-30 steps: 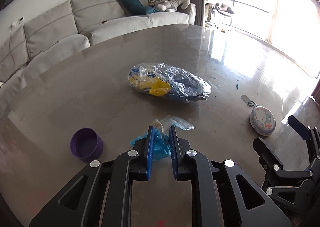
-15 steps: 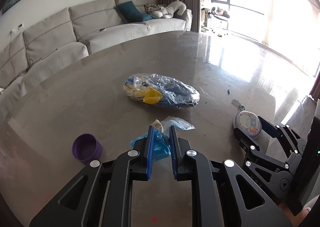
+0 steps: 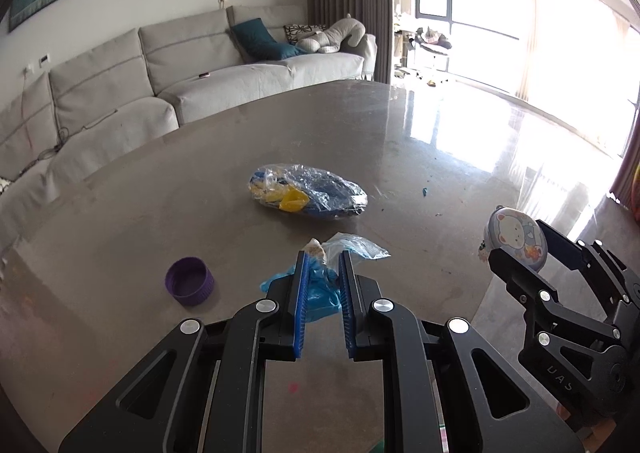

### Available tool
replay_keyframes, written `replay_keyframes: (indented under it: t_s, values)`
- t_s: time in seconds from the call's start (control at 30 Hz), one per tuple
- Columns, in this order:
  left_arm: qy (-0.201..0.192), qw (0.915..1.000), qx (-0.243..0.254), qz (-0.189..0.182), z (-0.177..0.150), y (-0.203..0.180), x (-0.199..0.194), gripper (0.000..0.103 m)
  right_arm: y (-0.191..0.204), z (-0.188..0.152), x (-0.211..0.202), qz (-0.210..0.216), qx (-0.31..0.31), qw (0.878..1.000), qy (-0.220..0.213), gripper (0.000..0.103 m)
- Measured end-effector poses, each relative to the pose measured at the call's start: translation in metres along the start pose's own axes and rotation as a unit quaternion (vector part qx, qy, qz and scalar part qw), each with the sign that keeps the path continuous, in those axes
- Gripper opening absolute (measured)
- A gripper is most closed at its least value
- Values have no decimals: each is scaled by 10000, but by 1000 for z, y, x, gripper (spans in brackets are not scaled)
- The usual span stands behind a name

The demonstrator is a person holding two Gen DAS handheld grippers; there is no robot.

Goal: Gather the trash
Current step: 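Carry the blue bag and cartoon tin with both grippers over the bin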

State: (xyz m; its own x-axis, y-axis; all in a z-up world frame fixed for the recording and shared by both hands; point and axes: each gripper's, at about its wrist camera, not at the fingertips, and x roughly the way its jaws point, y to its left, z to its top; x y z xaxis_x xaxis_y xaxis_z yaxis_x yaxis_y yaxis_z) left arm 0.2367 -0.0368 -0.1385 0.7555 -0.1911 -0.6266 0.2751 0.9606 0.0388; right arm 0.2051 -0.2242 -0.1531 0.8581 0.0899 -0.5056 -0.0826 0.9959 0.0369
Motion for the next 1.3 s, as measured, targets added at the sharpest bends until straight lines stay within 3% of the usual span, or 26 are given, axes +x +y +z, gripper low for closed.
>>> replay_keyframes:
  t_s: [0.4, 0.67, 0.97, 1.3]
  values:
    - [-237, 9988, 175, -383, -35, -32, -88, 14, 15, -19, -122, 20, -178, 9997, -163, 56]
    - [-36, 9967, 372, -724, -91, -69, -122, 14, 16, -58, -179, -196, -116, 9997, -20, 57]
    - [588, 9910, 592, -1044, -160, -102, -116, 14, 19, -113, -203, -503, 228, 9980, 313, 57]
    - [1023, 9846, 666, -1252, -190, -119, -109, 15, 21, -139, -203, -662, 337, 9955, 583, 57]
